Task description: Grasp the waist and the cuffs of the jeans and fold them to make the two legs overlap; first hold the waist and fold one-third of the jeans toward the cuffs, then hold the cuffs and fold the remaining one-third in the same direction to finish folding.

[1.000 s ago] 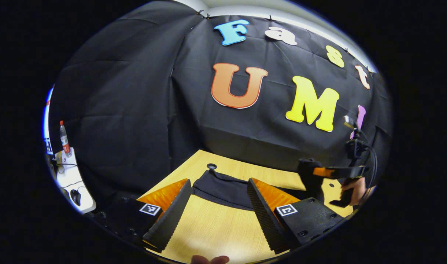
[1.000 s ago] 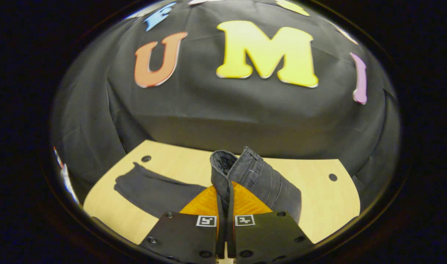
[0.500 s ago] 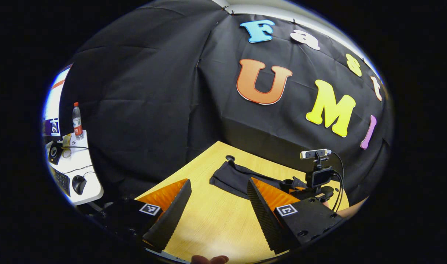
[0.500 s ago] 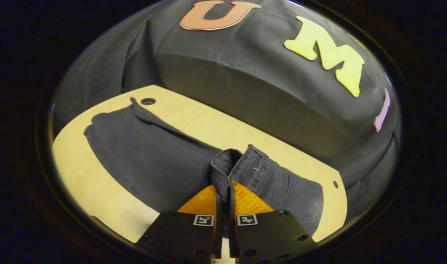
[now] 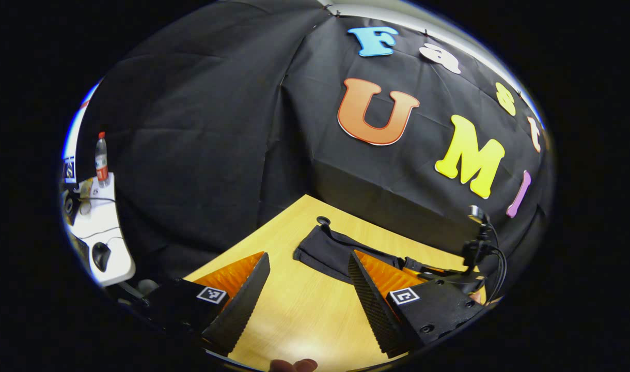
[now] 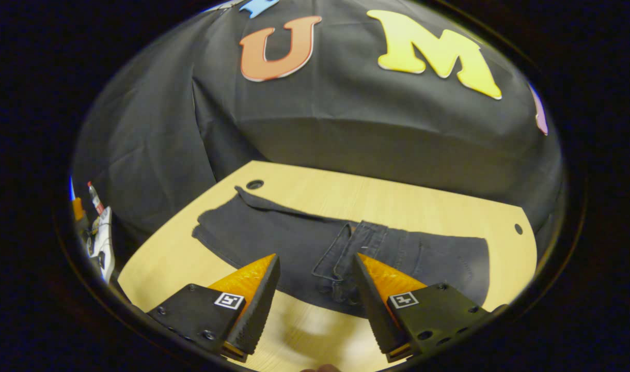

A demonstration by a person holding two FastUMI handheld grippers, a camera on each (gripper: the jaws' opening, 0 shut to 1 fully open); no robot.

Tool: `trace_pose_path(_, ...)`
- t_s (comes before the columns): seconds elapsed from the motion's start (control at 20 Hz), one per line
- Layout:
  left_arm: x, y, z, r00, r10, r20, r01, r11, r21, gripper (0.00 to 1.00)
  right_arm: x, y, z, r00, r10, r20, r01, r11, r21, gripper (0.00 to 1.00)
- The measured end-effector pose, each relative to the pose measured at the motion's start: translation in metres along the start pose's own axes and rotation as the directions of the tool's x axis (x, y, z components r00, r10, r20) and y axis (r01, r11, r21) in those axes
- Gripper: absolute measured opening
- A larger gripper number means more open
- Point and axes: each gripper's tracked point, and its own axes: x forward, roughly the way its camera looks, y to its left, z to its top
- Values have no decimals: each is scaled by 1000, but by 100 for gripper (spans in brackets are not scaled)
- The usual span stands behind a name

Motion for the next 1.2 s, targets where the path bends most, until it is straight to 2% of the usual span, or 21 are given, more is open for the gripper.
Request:
trace_pose_path(0.2,39,1,-22,997,-41,-72,34,994,-100,99,-81,-24,45,996,18,92,-20,1000,23,86)
trace_pose_path(0.25,50,-4,-26,994,-71,-85,60,989,-132,99,-102,-33,55,994,20,110,-20,1000,5,84)
trace_pose_path(0.3,61,-7,-29,991,-102,-88,85,980,-179,99,-125,-45,65,991,12,131,-10,1000,-15,87)
trace_pose_path(0.35,73,-12,-33,987,-133,-87,111,968,-223,99,-142,-56,72,988,-2,151,6,1000,-26,84)
trace_pose_path(0.45,95,-18,-43,977,-177,-120,130,937,-325,98,-181,-81,81,982,-44,182,52,998,-41,90)
trace_pose_path(0.55,125,-11,-67,966,-166,-196,74,911,-405,99,-208,-104,77,976,-111,187,127,989,-74,89)
trace_pose_path(0.6,138,-10,-77,958,-173,-227,54,890,-453,99,-216,-110,71,976,-127,175,145,985,-92,93)
trace_pose_path(0.65,148,-10,-81,953,-190,-236,43,854,-519,99,-226,-113,62,978,-132,162,150,983,-102,93)
trace_pose_path(0.7,157,-11,-85,947,-205,-250,19,808,-589,99,-233,-118,56,977,-148,153,165,980,-107,92)
trace_pose_path(0.75,167,-10,-87,941,-214,-260,-9,756,-655,99,-239,-123,50,977,-159,143,175,978,-109,94)
trace_pose_path(0.8,176,-6,-90,939,-208,-274,-43,720,-693,98,-244,-129,44,975,-180,129,194,975,-108,99)
trace_pose_path(0.85,187,-4,-95,939,-197,-283,-72,691,-719,98,-250,-135,38,974,-196,113,207,974,-93,99)
trace_pose_path(0.95,201,-4,-97,938,-179,-296,-117,642,-757,98,-258,-144,30,971,-218,94,223,974,-41,99)
trace_pose_path(1.1,217,-8,-84,942,-200,-268,-113,563,-819,98,-262,-165,26,962,-265,72,265,964,15,99)
trace_pose_path(1.2,226,-10,-82,945,-204,-257,-108,545,-831,98,-261,-170,22,961,-273,54,270,961,56,99)
